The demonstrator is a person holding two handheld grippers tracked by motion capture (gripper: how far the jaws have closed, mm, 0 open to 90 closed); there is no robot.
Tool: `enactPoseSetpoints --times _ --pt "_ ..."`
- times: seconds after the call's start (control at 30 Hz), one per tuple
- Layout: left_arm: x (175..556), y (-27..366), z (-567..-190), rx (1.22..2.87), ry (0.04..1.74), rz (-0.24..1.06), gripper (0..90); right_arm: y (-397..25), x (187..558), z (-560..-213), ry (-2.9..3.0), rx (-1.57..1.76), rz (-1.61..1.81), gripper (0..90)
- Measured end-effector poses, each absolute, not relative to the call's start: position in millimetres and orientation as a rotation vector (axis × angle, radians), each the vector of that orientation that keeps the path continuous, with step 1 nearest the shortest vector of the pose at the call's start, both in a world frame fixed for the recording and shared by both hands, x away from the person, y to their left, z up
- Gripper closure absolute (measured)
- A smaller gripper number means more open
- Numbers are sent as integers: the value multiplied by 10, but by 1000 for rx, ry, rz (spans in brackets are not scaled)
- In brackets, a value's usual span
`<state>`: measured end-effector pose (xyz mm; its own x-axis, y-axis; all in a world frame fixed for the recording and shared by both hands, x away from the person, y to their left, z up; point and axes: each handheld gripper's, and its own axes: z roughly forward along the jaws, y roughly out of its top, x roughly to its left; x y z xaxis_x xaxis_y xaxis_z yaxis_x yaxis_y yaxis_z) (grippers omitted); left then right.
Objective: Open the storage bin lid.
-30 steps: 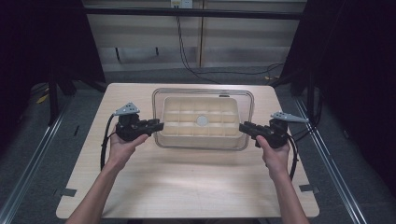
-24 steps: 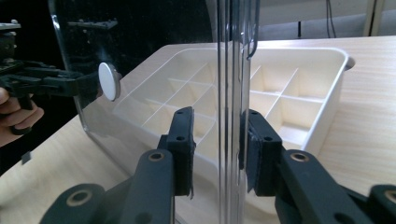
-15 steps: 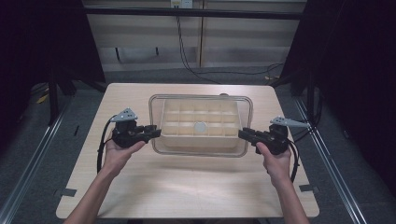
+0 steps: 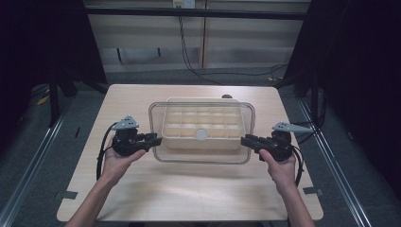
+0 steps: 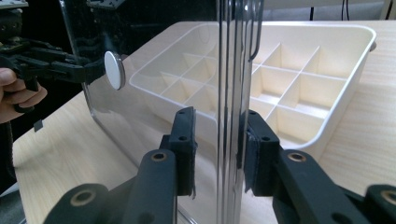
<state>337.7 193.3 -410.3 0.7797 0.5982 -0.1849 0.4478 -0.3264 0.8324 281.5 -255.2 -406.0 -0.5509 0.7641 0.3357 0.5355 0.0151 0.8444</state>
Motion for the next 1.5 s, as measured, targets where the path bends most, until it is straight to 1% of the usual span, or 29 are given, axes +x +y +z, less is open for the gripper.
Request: enactPoseSetpoints --times 0.33,0.77,0.93,1.1,1.5 --pt "3270 1955 -4143 1989 798 187 666 -2525 2726 -4108 2071 1371 1566 691" --pt "3047 2016 -4175 2027 785 203 674 -2463 2502 -4140 2127 1373 1525 688" --pt "2966 2048 -4166 2020 781 175 681 -2446 2447 -4156 2145 1378 1527 687" --pt "2858 2070 -4176 2009 766 192 687 -2456 2396 -4177 2160 1371 1542 687" --pt "2683 2097 -4230 2046 767 161 698 -2437 2249 -4239 2199 1376 1521 684"
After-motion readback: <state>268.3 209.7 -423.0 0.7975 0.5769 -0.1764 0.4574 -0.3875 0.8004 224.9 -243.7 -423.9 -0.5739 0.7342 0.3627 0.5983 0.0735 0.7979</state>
